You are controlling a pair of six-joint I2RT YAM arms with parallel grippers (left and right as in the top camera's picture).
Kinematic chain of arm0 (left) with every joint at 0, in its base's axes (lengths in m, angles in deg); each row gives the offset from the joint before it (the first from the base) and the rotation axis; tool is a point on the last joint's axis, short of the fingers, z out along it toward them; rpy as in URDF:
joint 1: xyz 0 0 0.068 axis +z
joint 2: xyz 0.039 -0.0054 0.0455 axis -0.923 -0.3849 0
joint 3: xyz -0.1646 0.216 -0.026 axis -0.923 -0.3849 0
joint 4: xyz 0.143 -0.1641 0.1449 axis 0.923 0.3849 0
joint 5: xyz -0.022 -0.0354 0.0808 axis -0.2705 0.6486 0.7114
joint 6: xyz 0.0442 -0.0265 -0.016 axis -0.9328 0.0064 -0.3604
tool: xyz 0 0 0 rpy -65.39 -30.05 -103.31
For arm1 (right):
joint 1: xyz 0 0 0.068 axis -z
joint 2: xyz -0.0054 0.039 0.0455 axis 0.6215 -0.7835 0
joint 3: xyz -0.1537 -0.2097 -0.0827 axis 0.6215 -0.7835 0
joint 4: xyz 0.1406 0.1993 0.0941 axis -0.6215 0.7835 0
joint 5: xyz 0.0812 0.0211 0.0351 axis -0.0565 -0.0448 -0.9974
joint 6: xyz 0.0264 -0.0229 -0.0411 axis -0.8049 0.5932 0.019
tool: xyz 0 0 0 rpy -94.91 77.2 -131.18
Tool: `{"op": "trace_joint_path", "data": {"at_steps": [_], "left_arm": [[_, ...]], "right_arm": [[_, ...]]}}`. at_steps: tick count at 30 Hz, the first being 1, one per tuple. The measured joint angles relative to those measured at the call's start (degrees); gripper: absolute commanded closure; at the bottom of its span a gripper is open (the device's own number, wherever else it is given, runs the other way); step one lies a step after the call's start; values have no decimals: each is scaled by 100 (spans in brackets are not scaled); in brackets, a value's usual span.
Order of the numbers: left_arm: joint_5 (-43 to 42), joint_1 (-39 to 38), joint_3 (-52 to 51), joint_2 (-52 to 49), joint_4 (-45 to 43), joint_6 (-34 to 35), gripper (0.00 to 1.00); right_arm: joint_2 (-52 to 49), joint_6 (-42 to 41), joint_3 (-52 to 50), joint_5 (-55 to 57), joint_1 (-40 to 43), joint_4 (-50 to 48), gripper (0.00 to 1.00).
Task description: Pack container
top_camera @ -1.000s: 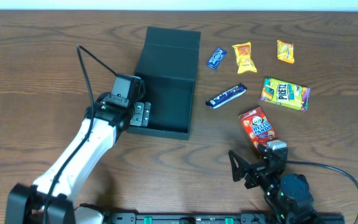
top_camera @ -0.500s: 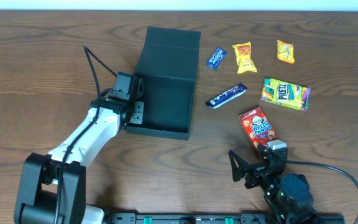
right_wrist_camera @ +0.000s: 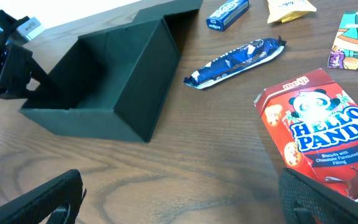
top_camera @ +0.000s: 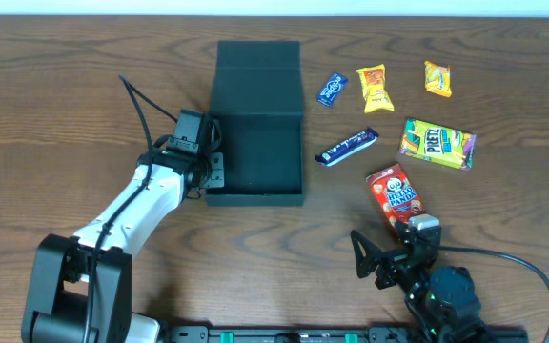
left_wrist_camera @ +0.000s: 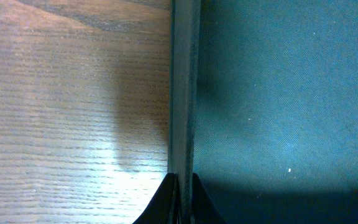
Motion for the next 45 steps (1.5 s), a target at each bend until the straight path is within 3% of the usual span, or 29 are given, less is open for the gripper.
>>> {"op": "trace_joint_path", "data": {"at_steps": [6,7,8,10,11,21,26,32,41,45], "left_arm": [[-28,-98,0,0,-20,243,91],[-31,-125,0,0,-20,249,85],[-72,-151,0,0,-20,273,63],[-129,-175,0,0,-22,286,40],[-133,-184,0,0,-22,289,36],[-138,-184,0,348,116,199,21],[-138,-184,0,1473,415,164,16],[-138,-184,0,2983,1325,116,2],[-136,-184,0,5268,2634,114,5],[-136,-184,0,5814,3082,111,5]], "right_arm": [[0,0,0,0,0,0,1],[0,0,0,0,0,0,1],[0,0,0,0,0,0,1],[0,0,0,0,0,0,1],[0,0,0,0,0,0,1],[0,0,0,0,0,0,1],[0,0,0,0,0,2,1],[0,0,0,-2,0,2,1],[4,-11,0,46,0,-13,1],[4,-708,-4,-55,0,-260,1]]}}
